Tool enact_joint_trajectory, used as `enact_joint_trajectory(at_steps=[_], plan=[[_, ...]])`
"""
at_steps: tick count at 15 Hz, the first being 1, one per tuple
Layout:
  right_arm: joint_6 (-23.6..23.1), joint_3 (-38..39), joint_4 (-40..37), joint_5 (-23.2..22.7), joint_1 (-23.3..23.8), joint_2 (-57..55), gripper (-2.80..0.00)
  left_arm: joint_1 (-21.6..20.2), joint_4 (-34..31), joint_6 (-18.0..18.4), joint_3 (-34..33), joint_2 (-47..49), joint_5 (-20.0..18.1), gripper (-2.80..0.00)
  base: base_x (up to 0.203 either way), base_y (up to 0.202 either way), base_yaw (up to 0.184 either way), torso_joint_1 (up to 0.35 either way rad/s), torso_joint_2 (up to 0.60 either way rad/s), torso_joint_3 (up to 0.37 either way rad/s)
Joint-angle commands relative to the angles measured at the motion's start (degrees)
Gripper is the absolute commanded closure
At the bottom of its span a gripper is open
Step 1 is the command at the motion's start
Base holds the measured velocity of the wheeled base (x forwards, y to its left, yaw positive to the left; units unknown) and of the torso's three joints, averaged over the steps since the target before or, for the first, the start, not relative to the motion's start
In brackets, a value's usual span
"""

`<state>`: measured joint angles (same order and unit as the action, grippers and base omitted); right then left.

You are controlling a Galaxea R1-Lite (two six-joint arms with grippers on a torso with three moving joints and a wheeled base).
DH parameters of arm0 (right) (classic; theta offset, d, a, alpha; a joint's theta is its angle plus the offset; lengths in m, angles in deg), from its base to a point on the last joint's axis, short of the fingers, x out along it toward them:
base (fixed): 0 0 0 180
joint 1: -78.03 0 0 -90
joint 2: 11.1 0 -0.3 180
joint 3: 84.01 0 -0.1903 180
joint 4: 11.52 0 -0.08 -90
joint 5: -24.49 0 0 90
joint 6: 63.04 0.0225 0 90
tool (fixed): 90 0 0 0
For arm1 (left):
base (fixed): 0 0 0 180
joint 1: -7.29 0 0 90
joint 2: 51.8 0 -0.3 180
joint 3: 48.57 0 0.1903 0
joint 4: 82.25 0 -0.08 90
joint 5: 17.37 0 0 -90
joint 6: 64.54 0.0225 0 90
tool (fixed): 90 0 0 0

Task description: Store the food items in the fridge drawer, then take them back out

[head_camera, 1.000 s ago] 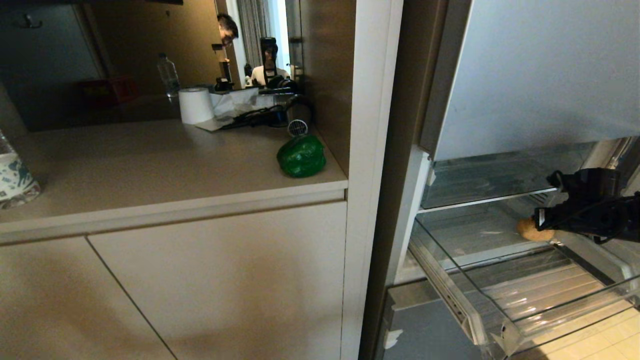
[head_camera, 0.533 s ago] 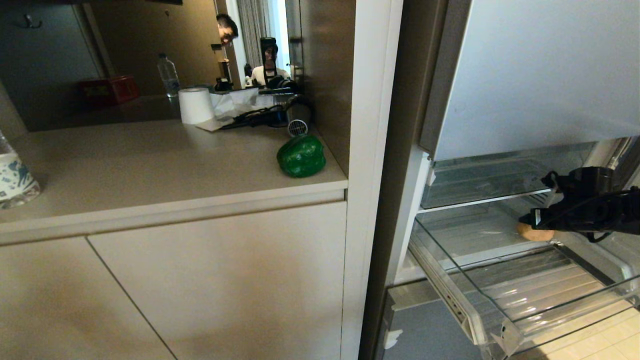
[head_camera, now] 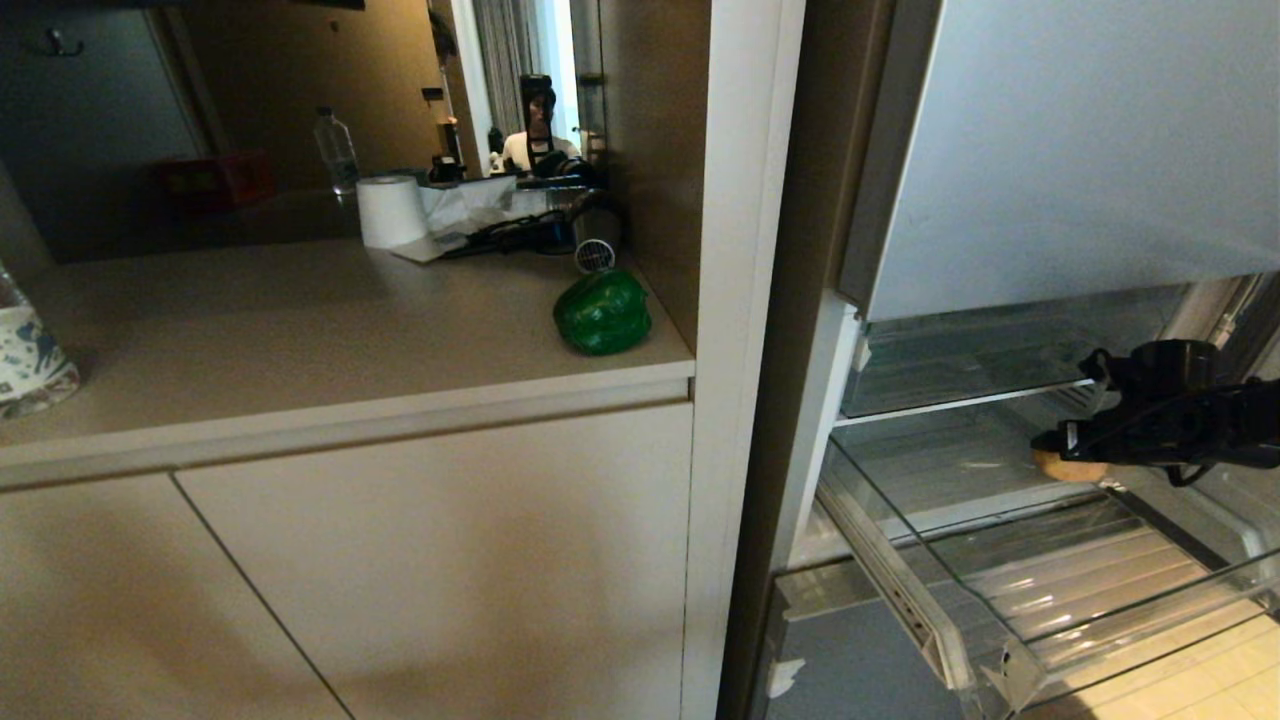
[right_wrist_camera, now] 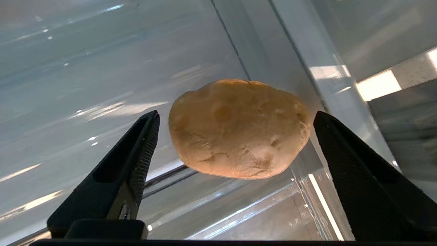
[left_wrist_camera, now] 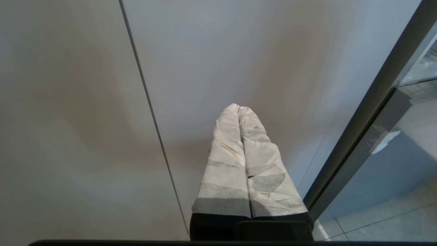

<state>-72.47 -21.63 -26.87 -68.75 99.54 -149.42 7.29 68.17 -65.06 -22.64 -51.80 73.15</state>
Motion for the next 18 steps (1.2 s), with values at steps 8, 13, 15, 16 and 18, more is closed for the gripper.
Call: enact_joint_trajectory(at_steps=[8,13,15,16,18], plan=[[-1.1,-0.8,-0.2,-0.3,-0.3,-3.0,-2.80,0.0,0.0,0.0,0.0,0.0,0.0,0.00,0.000,0.000,0.000,0.000,0.00,0.000],[-1.2,-1.1,-0.1,-0.3,-0.9,-3.1,0.00,0.0,0.0,0.0,0.0,0.0,0.0,0.00,0.000,0.000,0.000,0.000,0.00,0.000],[-1.1,-0.8,-0.1,-0.3,-0.9,-2.8,0.00,0.0,0.0,0.0,0.0,0.0,0.0,0.00,0.000,0.000,0.000,0.000,0.00,0.000],[-1.1,-0.7,0.0,-0.3,-0.9,-2.6,0.00,0.0,0.0,0.0,0.0,0.0,0.0,0.00,0.000,0.000,0.000,0.000,0.00,0.000],[-1.2,0.2,0.0,-0.3,-0.9,-1.5,0.00,0.0,0.0,0.0,0.0,0.0,0.0,0.00,0.000,0.000,0.000,0.000,0.00,0.000]])
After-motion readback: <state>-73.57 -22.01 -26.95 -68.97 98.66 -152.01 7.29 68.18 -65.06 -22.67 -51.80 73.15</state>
